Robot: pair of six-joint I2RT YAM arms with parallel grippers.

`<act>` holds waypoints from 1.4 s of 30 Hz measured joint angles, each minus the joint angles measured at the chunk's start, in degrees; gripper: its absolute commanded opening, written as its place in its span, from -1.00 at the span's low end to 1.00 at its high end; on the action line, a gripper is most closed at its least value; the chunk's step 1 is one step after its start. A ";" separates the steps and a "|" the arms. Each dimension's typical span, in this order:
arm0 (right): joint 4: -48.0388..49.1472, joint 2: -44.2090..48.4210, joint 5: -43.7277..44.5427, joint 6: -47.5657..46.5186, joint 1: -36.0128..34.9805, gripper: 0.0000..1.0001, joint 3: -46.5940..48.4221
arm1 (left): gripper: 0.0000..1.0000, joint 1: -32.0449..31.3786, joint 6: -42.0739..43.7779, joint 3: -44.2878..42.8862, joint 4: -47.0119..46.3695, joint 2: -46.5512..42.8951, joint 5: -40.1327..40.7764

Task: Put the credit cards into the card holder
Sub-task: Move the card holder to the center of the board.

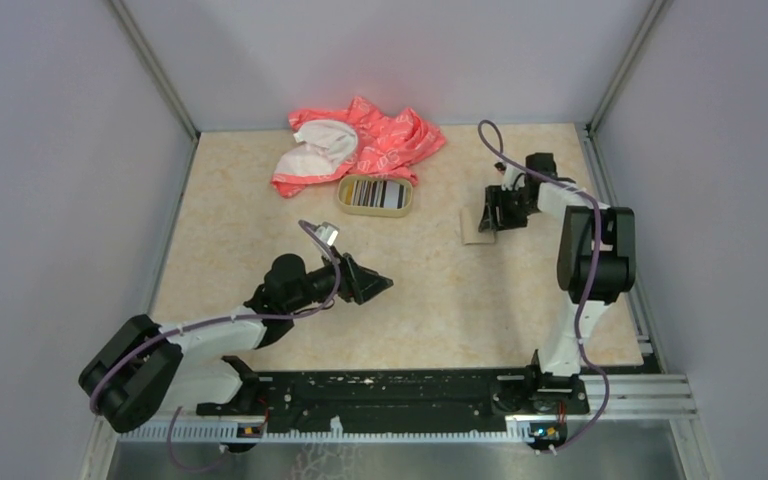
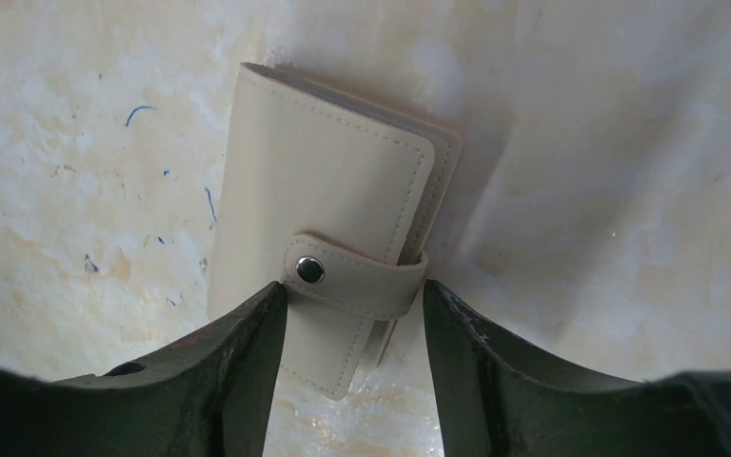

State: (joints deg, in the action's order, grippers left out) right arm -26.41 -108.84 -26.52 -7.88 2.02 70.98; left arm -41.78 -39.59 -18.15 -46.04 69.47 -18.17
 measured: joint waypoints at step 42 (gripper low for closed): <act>-19.50 36.00 -17.09 -70.14 -30.91 0.00 -16.26 | -0.07 -4.48 -4.02 0.94 9.40 3.19 9.70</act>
State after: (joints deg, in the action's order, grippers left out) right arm -45.91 -72.84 -43.62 -78.02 -28.88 54.72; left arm -46.26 -43.62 -17.21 -36.64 72.66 -8.47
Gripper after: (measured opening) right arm 0.633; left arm 0.466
